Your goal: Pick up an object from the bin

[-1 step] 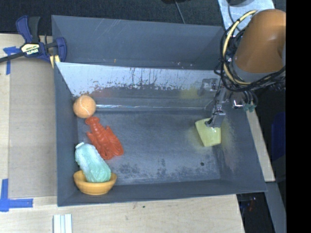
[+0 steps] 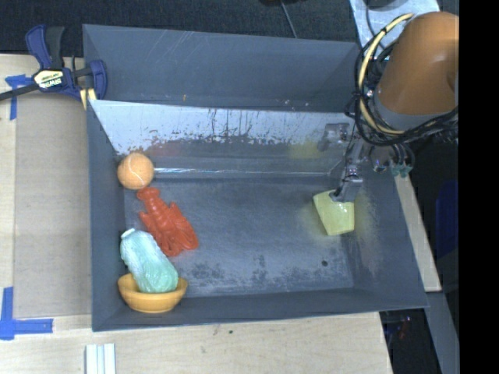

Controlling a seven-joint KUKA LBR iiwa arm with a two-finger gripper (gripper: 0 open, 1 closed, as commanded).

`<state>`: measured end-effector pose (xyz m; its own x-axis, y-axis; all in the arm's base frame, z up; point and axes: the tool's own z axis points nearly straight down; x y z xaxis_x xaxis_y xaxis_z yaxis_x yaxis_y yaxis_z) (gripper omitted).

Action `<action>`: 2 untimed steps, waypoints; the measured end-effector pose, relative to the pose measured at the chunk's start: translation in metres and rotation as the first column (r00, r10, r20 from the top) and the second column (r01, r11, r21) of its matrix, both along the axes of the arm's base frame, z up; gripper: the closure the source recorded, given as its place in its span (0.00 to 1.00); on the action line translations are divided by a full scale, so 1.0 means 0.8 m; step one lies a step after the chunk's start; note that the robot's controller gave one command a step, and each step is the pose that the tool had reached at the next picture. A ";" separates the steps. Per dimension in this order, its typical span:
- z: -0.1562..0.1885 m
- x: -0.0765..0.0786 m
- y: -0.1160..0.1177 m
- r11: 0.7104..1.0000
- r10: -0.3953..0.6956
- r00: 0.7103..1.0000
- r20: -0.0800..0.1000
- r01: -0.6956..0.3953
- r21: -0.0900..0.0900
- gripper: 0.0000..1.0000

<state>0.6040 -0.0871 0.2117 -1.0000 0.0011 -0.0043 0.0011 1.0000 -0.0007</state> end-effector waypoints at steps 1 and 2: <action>-0.155 0.005 -0.080 0.973 0.229 0.973 -0.001 -0.229 -0.001 0.00; -0.076 -0.017 -0.082 0.992 0.127 0.992 0.010 -0.127 -0.002 0.00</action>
Offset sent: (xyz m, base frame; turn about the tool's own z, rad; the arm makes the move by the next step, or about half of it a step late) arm -0.0145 -0.0653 -0.0613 -0.1278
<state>0.5906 -0.1529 0.1513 -0.9920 -0.1258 -0.0141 -0.1258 0.9921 -0.0028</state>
